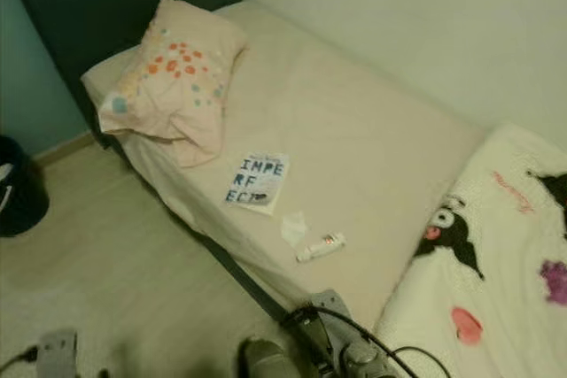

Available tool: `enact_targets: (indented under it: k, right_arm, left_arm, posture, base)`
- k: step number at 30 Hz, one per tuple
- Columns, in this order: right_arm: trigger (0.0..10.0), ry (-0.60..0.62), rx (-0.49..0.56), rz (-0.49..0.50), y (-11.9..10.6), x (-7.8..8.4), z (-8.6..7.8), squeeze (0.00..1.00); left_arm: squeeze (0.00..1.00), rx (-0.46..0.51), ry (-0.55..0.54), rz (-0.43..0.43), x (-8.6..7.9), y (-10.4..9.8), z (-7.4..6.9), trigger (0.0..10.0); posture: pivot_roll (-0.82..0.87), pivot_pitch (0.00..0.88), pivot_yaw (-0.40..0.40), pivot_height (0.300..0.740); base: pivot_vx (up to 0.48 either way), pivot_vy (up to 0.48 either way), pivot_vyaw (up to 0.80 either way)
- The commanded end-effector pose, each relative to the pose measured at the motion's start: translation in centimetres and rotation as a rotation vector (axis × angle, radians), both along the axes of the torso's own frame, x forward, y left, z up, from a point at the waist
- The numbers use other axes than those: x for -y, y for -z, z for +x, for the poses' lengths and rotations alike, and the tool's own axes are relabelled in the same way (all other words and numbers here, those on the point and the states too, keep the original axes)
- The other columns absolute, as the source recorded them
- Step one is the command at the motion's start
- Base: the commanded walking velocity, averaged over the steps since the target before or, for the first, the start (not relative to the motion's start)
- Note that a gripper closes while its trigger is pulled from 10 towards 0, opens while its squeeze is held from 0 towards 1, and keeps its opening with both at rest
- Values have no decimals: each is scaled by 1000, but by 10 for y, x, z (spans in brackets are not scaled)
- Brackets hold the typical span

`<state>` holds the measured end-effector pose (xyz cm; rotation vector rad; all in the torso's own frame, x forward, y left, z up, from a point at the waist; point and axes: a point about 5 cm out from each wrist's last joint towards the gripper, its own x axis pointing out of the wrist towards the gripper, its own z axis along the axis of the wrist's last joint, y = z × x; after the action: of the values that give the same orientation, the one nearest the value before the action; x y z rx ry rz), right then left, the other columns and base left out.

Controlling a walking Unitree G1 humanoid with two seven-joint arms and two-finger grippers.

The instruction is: Clean up the room

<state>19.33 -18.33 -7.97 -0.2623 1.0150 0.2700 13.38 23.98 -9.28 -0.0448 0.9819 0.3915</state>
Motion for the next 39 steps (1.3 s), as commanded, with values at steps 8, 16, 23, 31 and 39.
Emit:
enact_targets:
  k: [8,16,23,31,39]
  right_arm:
    - [10000,42,-15,20,2,5,-4,0]
    - [10000,83,-43,-30,1,38,-17,0]
    - [10000,89,-51,-41,1,40,-17,0]
    - [10000,68,-53,-35,3,19,-11,0]
    - [10000,67,-54,-28,3,13,-9,0]
  left_arm:
    - [0,-57,-30,21,-6,5,-19,10000]
    - [0,-54,-5,15,-5,4,-17,10000]
    - [0,-59,18,22,-5,4,-16,10000]
    - [0,-59,37,31,-4,4,-13,10000]
    - [0,-57,40,37,-4,3,-12,10000]
  posture:
    - [-118,26,2,740]
    - [-119,31,5,740]
    - [-119,31,5,740]
    - [-119,17,8,740]
    - [-123,20,8,740]
  base:
    - [340,0,-491]
    - [0,0,-786]
    - [0,0,-783]
    - [0,0,-782]
    - [0,0,-781]
